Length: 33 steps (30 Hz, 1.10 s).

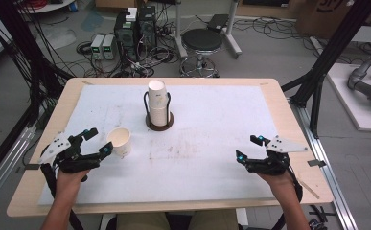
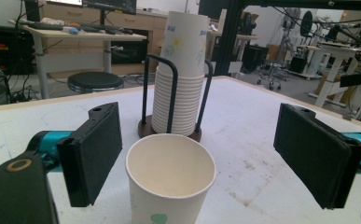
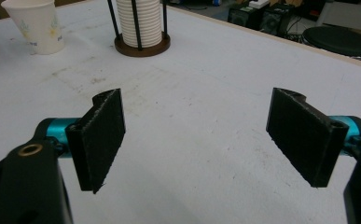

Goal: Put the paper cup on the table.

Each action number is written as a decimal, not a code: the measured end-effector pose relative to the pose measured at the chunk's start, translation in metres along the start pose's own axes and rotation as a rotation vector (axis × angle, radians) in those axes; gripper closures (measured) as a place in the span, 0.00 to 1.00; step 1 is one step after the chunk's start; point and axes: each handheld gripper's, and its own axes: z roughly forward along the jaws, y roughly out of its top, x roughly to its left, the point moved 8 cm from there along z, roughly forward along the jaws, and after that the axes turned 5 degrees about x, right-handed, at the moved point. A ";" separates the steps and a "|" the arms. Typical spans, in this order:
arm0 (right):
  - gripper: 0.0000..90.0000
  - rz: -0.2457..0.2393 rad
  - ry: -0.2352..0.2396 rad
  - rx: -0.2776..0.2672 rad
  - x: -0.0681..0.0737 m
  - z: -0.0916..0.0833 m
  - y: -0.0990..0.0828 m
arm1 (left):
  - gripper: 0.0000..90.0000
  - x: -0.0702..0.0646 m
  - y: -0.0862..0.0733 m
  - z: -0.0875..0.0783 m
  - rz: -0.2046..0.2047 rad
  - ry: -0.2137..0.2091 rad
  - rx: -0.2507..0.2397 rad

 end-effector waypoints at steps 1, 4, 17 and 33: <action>0.22 -0.001 0.000 -0.002 0.001 0.000 0.000 | 0.17 0.000 0.000 -0.001 0.002 0.001 -0.001; 0.22 -0.002 0.006 0.000 0.003 0.001 0.001 | 0.17 -0.001 0.000 -0.002 0.002 0.000 -0.001; 0.22 0.006 0.002 0.000 -0.001 0.001 -0.001 | 0.17 -0.002 -0.003 0.002 0.011 -0.001 0.016; 0.22 0.009 0.000 -0.009 -0.003 -0.001 0.001 | 0.17 0.000 -0.002 0.000 0.009 0.005 0.005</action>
